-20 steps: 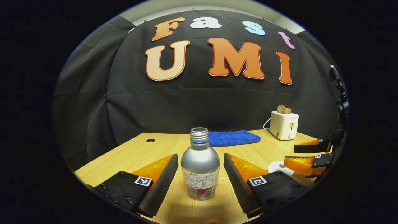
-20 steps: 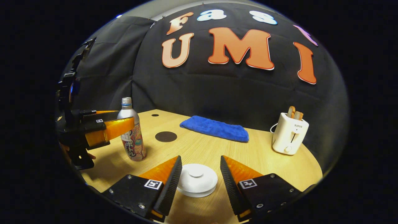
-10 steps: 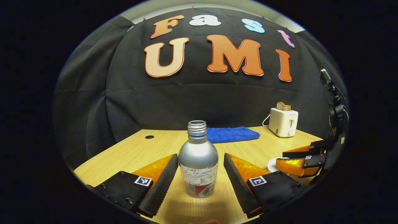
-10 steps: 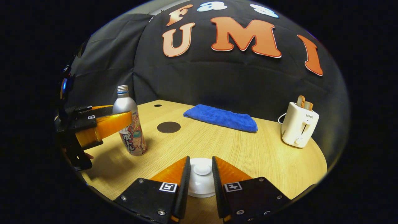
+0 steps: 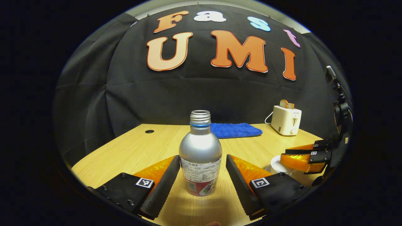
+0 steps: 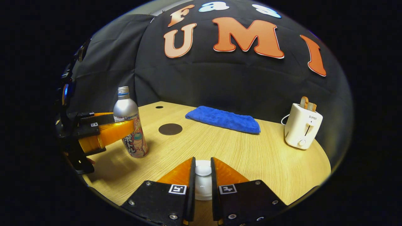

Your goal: Open the teacup lid with one hand, grasp the water bottle and pour water into the teacup with the other hand; after pouring, place the water bottle on the coaster and then close the teacup lid.

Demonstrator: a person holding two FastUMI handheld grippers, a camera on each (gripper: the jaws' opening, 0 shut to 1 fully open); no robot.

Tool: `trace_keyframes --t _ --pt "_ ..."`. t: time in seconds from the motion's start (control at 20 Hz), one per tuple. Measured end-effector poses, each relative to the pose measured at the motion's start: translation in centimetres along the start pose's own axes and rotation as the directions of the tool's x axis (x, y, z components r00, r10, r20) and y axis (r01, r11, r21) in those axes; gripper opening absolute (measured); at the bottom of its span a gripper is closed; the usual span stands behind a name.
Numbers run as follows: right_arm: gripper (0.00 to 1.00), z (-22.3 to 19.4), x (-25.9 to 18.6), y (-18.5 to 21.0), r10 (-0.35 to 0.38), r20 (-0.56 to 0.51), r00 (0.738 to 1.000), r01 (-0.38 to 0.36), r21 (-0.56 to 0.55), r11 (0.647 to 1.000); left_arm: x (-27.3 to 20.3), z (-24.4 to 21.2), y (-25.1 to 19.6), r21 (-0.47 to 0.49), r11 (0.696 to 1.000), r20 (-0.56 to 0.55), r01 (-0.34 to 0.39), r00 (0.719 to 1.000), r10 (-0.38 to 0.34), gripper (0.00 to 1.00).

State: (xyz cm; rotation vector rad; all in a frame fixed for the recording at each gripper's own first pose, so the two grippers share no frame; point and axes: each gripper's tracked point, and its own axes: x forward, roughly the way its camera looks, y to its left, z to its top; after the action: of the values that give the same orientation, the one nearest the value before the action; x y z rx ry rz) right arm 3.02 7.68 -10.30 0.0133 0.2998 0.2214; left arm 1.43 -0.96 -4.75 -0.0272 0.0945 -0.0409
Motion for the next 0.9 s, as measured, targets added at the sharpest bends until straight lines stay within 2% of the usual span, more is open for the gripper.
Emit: trace_keyframes --t 0.25,0.3,0.35,0.4,0.7,0.9 --pt "0.23 1.3 -1.2 -0.8 -0.025 0.048 0.999 0.025 -0.008 1.000 1.1 -1.3 0.3 -0.002 1.000 -0.048 -0.004 0.999 0.004 0.96" --pt "0.23 1.6 -1.6 -1.1 -0.034 0.055 0.998 0.034 -0.008 0.999 1.2 -1.8 0.4 0.006 1.000 -0.060 -0.003 0.998 0.004 1.00" --pt "0.23 1.8 -2.0 -1.6 -0.044 0.066 0.997 0.045 -0.006 0.999 1.5 -2.1 0.6 0.008 1.000 -0.070 -0.011 0.998 0.012 0.94" --pt "0.23 1.9 -2.4 -2.1 -0.054 0.072 0.996 0.054 -0.004 0.999 1.6 -2.5 0.9 0.005 1.000 -0.082 -0.018 0.996 0.019 1.00" --pt "0.23 1.9 -4.6 -5.0 -0.116 0.092 0.989 0.116 0.003 0.993 2.2 -2.4 0.8 0.016 1.000 -0.084 -0.013 0.996 0.015 0.82" --pt "0.23 1.9 -6.0 -6.8 -0.152 0.104 0.983 0.151 0.013 0.988 2.4 -1.9 0.9 0.079 0.996 -0.088 -0.034 0.995 0.041 0.84"
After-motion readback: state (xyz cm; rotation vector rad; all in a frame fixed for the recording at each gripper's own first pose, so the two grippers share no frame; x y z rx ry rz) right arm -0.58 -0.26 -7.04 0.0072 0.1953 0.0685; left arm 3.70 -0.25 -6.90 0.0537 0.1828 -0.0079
